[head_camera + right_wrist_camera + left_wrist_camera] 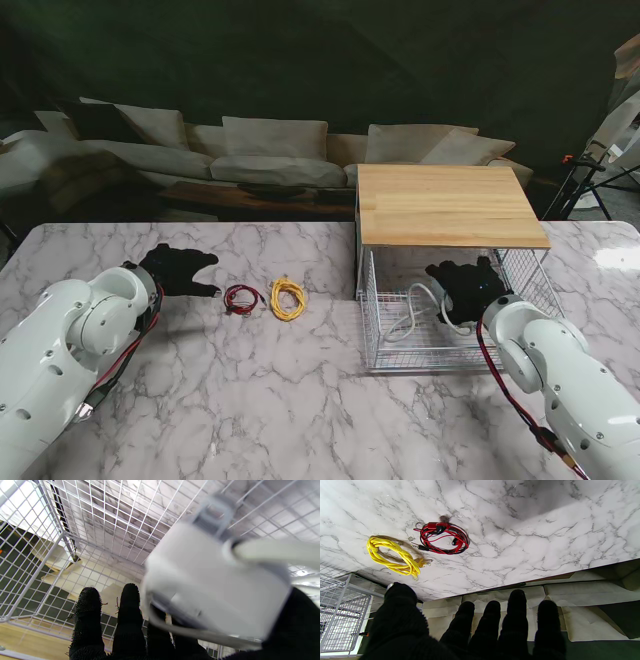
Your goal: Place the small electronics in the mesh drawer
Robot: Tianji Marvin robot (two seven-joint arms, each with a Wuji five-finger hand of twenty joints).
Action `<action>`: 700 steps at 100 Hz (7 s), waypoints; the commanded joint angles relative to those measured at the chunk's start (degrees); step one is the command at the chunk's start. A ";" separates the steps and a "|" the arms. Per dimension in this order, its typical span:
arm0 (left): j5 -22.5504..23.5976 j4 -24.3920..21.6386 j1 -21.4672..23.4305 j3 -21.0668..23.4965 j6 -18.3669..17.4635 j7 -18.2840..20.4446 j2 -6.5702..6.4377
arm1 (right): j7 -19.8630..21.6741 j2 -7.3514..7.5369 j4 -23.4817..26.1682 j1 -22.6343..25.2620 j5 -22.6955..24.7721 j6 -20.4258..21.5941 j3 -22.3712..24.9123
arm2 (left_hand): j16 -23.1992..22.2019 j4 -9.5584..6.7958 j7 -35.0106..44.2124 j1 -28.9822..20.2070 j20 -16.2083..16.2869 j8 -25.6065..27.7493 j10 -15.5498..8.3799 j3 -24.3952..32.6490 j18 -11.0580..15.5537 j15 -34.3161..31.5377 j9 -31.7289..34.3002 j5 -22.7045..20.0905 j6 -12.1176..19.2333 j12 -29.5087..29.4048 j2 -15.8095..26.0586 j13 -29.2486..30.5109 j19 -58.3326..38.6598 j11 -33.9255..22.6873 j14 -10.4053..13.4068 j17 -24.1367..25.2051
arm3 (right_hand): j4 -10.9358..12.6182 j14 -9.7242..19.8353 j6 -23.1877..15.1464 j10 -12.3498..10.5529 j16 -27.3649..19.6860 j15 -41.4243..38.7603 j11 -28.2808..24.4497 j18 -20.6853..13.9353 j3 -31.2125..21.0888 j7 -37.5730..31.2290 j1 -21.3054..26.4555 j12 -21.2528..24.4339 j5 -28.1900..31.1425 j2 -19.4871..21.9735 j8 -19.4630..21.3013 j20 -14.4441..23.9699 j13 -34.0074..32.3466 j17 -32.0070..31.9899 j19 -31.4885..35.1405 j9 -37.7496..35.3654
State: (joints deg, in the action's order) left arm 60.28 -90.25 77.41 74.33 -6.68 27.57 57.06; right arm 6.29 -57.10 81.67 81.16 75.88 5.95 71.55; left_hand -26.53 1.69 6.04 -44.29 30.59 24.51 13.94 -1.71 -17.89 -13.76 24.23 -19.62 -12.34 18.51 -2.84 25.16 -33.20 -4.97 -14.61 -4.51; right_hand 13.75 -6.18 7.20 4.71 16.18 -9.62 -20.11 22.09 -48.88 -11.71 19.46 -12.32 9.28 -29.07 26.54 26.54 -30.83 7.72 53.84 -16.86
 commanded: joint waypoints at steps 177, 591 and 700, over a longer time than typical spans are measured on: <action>-0.18 -0.27 0.25 1.21 -1.41 1.17 -0.10 | 13.23 -0.35 7.02 2.36 0.53 -5.58 3.15 | -0.16 -0.73 -1.01 -1.31 0.54 -0.01 -0.40 -0.16 -2.46 1.16 -1.49 2.02 0.75 -0.81 2.77 1.33 1.87 1.09 0.07 0.59 | -15.45 0.22 0.01 0.37 1.96 1.76 -0.77 3.63 21.37 5.50 -11.27 -2.92 4.07 25.47 6.49 2.42 1.49 -2.79 -0.65 -1.39; -9.31 26.72 -20.81 -30.48 -0.07 -8.12 0.51 | 3.07 -2.58 25.17 20.69 -15.19 8.86 21.76 | 2.98 -2.74 6.24 -10.99 -8.37 13.55 3.82 2.22 14.60 -2.15 -20.17 13.22 4.75 -16.79 -13.16 -6.99 -10.68 6.96 3.88 -3.78 | -14.77 -0.46 -3.91 0.92 -2.03 4.74 0.52 1.19 16.69 0.48 -1.40 0.14 8.75 11.26 2.00 -2.06 5.18 -5.04 -8.71 -2.67; -6.96 28.41 -21.24 -32.80 -1.13 -9.52 0.01 | -0.38 -3.00 23.91 20.49 -15.75 7.42 20.41 | -26.52 -2.93 53.06 -24.07 14.70 46.29 2.03 4.27 15.25 -17.58 -12.77 1.82 13.59 15.25 -14.22 -6.18 -32.71 -4.06 4.87 -8.87 | -14.92 -0.30 -4.26 0.89 -1.95 4.65 0.37 1.69 18.23 0.07 -0.81 0.04 8.62 13.71 1.64 -2.56 4.98 -5.58 -9.14 -2.38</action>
State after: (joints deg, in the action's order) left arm 53.33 -62.21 55.58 41.59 -8.01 17.31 56.95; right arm 6.10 -59.94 105.73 101.61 60.20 13.65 92.13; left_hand -52.55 -0.67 54.24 -63.87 43.87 67.09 16.00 1.32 -3.04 -30.59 9.10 -15.73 -0.23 31.32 -15.12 18.54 -63.59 -6.36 -9.23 -13.34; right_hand 0.06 -6.02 4.42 4.84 15.65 -5.47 -20.19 22.22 -31.42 -10.57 19.14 -11.99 17.34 -17.56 29.42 24.57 -25.13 3.20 45.51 -19.27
